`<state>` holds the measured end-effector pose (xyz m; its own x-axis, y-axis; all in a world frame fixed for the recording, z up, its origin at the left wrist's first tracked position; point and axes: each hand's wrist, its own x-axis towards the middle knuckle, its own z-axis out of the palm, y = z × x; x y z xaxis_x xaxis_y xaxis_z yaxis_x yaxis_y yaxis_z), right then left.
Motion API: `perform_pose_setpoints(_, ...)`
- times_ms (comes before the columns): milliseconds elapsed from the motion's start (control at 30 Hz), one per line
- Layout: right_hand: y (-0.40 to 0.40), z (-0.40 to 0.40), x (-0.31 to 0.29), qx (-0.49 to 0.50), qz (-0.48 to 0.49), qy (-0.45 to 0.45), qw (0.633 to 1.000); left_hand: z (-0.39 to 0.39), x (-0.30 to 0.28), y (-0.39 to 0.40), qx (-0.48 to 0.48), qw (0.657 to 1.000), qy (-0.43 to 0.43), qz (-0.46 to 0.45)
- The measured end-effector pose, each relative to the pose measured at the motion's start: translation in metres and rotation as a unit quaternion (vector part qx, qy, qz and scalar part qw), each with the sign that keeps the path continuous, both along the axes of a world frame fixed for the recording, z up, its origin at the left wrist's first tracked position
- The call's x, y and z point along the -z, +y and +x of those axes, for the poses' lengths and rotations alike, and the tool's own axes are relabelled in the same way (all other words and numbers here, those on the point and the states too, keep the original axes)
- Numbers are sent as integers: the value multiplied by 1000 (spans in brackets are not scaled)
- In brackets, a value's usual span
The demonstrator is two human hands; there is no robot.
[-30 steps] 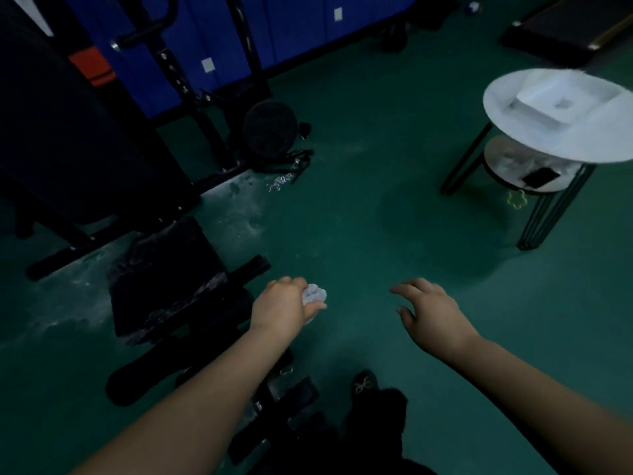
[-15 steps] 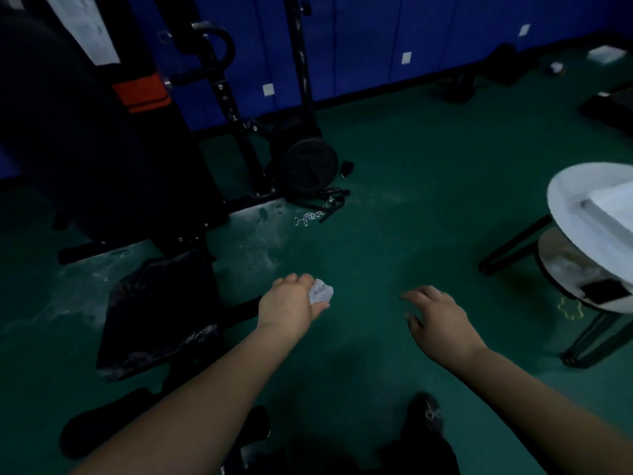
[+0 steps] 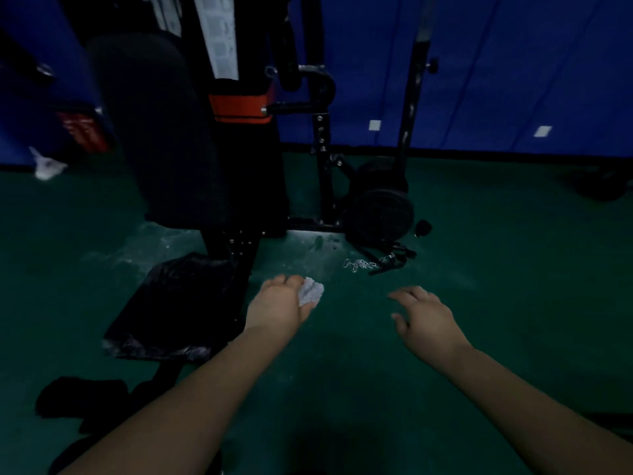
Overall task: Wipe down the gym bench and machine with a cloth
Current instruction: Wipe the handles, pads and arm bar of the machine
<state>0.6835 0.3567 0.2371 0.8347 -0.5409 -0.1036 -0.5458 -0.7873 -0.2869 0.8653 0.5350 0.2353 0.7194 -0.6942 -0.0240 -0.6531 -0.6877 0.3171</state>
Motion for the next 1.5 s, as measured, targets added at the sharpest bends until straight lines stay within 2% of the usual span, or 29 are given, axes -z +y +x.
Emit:
perform_pose_setpoints(400, -62, 192, -39, -73, 39, -90, 992, 132, -35, -26, -120, 990, -40, -62)
perform_pose_setpoints(567, -80, 259, -64, -69, 42, -121, 989, 199, -58, -42, -118, 986, -56, -99)
perform_pose_setpoints(767, -105, 320, -102, -68, 62, -207, 974, 257, -103, -77, -100, 970, -96, -198)
perform_pose_setpoints(933, -131, 364, -129, -92, 69, -275, 954, 285, -137, -115, -70, 951, -94, -287)
perform_pose_setpoints(1067, -163, 395, -141, -115, 68, -297, 946, 300, -153, -154, -45, 932, -123, -338)
perform_pose_setpoints(1400, -265, 470, -171, -203, 81, -314, 924, 355, -181, -276, -75, 849, -266, -450)
perform_pose_setpoints(1500, -287, 482, -174, -228, 79, -311, 919, 371, -173, -300, -118, 837, -324, -424)
